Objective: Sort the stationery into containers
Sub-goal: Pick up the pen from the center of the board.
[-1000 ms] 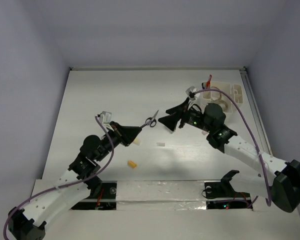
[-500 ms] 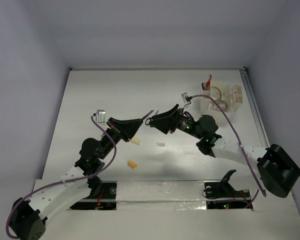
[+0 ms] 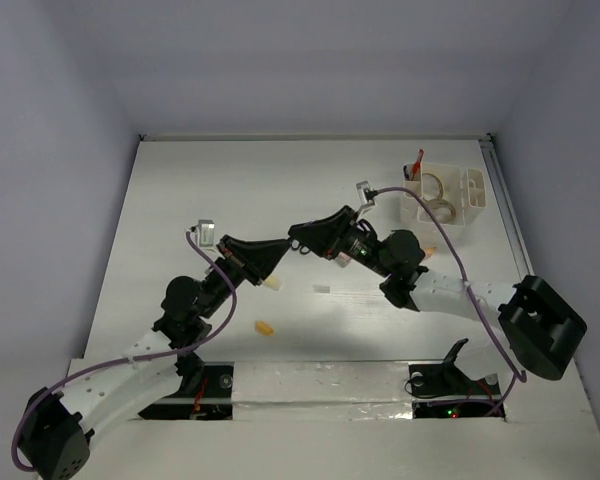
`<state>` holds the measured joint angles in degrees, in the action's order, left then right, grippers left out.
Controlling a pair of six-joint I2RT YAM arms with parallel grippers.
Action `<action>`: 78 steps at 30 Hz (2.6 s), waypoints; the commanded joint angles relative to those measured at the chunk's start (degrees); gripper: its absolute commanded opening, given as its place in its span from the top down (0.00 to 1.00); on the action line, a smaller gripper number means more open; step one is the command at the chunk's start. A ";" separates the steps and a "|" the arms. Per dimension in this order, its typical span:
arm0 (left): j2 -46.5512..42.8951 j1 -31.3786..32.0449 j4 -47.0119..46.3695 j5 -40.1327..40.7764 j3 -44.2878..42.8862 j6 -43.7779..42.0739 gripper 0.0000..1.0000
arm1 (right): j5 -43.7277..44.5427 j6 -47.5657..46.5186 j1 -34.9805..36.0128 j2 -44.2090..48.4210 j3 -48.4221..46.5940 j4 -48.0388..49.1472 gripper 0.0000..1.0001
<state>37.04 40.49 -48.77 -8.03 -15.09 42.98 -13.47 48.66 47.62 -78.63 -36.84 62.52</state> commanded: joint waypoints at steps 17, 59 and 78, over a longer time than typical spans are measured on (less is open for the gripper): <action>-3.37 0.55 17.65 -7.17 -4.94 -8.70 0.59 | -4.00 -26.25 -1.82 3.75 -28.98 -57.93 1.00; 5.06 0.55 16.34 -16.23 -10.13 -12.31 0.76 | -33.63 -28.89 -5.43 -6.62 -38.22 -68.68 1.00; 4.54 0.55 15.73 -12.18 -6.45 -11.78 1.00 | -20.37 -33.19 -5.43 3.04 -34.97 -75.17 0.32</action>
<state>42.37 40.82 -28.32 -19.49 -22.39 30.68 -37.39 17.80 42.02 -79.92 -72.12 -12.36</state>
